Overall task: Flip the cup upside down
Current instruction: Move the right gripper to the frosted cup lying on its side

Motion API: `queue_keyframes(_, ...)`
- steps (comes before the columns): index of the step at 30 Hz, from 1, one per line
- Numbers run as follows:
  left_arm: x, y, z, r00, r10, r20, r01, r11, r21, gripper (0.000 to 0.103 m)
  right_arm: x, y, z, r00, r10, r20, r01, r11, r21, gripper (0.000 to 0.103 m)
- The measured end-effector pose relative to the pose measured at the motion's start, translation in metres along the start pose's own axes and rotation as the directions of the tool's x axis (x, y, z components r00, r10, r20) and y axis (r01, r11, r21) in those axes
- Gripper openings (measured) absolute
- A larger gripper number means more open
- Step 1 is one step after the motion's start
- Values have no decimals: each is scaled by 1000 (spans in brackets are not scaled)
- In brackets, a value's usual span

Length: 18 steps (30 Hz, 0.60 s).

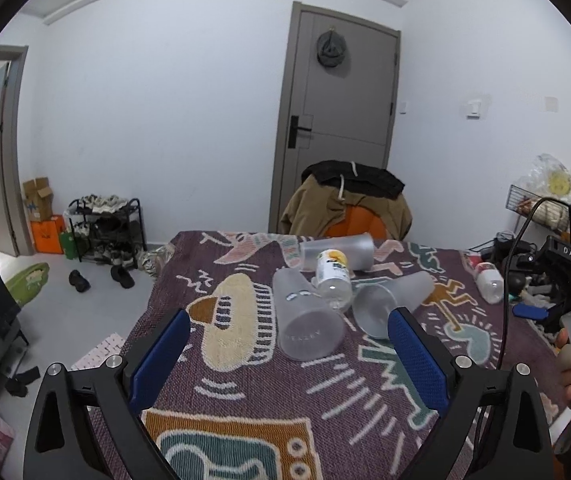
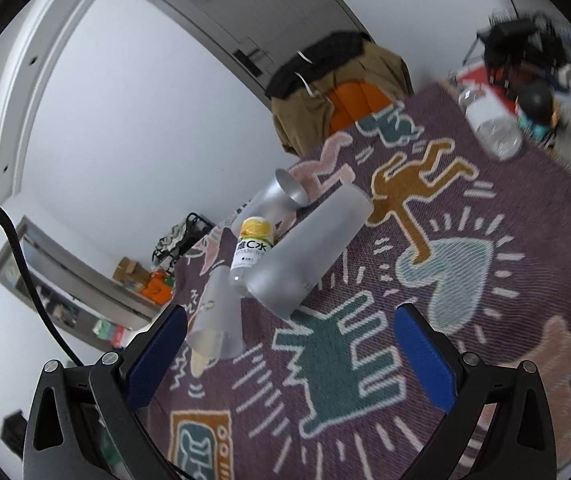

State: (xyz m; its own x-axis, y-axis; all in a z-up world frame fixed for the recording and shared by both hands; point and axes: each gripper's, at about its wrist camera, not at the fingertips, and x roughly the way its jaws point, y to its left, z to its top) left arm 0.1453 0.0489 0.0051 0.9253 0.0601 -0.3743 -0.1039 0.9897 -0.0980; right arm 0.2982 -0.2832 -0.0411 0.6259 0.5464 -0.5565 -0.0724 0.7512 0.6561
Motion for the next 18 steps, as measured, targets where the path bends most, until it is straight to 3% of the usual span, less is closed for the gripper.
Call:
queue_keyframes(6,32,11,2,999,18,-48,-20,999,-34,96,43,-11,20,999,-8,-52,13,996,83,97)
queue_keyframes(8,42,15,3,998,24,-60,-27,999,-45,96,56,-14,25,997,-18,-71,25,995,98,88)
queue_keyframes(18,94,37,5,990,12,-141,-26,995,-92,96,124,-26,47,988,-39,-152,69,977,200,88)
